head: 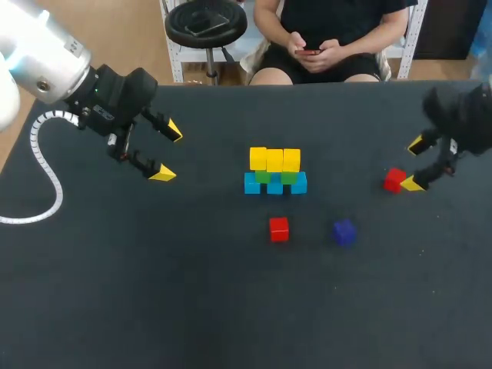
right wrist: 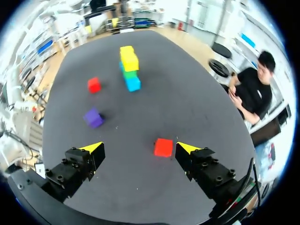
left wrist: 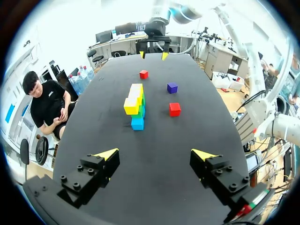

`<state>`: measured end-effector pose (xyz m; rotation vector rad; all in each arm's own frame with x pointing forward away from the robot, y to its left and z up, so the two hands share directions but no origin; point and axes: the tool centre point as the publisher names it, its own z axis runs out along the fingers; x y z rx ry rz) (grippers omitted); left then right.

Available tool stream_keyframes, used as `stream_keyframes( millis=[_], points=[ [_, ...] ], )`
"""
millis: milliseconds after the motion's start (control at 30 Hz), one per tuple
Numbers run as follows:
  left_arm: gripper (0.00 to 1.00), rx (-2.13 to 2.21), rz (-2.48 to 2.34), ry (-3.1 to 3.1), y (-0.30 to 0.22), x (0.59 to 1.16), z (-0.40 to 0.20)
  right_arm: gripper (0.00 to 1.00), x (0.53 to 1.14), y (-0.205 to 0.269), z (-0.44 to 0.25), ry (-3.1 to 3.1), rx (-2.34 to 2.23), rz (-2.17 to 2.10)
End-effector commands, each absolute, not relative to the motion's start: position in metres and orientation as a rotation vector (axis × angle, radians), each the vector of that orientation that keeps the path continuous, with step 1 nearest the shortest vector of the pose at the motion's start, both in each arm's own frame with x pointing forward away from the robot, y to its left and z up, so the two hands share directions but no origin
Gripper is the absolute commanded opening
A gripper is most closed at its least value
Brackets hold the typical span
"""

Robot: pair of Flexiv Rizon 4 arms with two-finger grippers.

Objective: Place the blue cubes, place green cubes on the blue cubes, place the yellow cubes on the green cubes, then place the red cubes on the yellow cubes, and place purple cube on the red cubes.

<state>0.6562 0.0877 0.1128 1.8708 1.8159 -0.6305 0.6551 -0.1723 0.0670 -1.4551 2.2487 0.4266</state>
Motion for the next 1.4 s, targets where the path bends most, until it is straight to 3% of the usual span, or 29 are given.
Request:
stream_keyframes(
  millis=[33,1400],
  points=[
    [1.0,1.871,-0.631,1.81,0.089,0.656,0.112,1.0,0.655,-0.178,0.058,2.256,-1.379,0.345],
    [1.0,1.871,-0.631,1.81,0.089,0.656,0.112,1.0,0.705,-0.181,-0.015,2.33,-1.328,0.431]
  ],
)
